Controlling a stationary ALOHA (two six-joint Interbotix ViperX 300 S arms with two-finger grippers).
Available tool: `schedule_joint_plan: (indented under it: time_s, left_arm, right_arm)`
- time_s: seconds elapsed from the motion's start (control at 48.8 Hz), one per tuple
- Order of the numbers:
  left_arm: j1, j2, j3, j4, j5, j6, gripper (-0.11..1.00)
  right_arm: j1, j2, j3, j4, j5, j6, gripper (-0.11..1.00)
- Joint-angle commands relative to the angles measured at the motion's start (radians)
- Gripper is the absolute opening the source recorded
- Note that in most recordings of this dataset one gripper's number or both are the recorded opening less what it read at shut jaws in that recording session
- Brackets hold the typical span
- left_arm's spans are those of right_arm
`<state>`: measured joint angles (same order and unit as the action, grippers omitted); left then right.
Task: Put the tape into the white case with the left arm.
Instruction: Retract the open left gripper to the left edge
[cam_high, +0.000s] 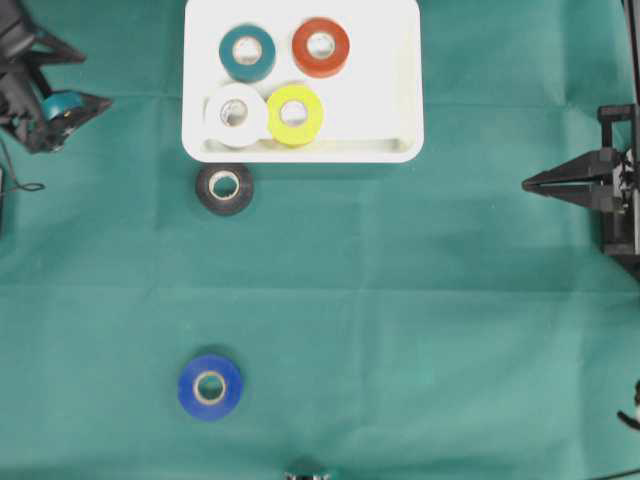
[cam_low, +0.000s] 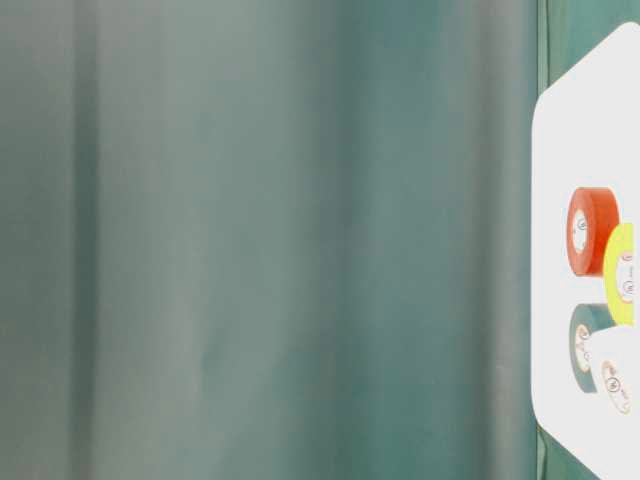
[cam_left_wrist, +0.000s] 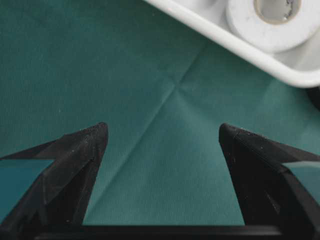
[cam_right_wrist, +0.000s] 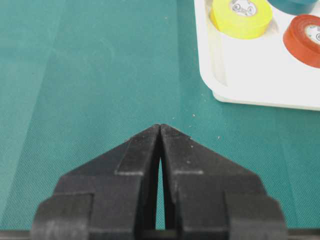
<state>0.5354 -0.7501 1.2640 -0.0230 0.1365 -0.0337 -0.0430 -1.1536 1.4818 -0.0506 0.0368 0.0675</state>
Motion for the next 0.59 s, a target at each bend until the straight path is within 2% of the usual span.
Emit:
schedule_joint_plan:
  time_s: [0.0,0.349,0.574]
  left_arm:
    - [-0.006,-0.058,0.012,-0.002,-0.014,0.000,0.90]
    - [-0.095,-0.222,0.077,-0.002,-0.014,0.005,0.90]
    - [-0.207,-0.242,0.092,0.002,-0.014,0.009,0.90]
  right_arm:
    - [-0.002,0.005,-0.012,-0.002,-0.011,0.002,-0.10]
    - [-0.002,0.006,-0.011,-0.002,-0.011,0.002,-0.10]
    - [0.000,0.005,-0.011,-0.002,-0.011,0.002,-0.10]
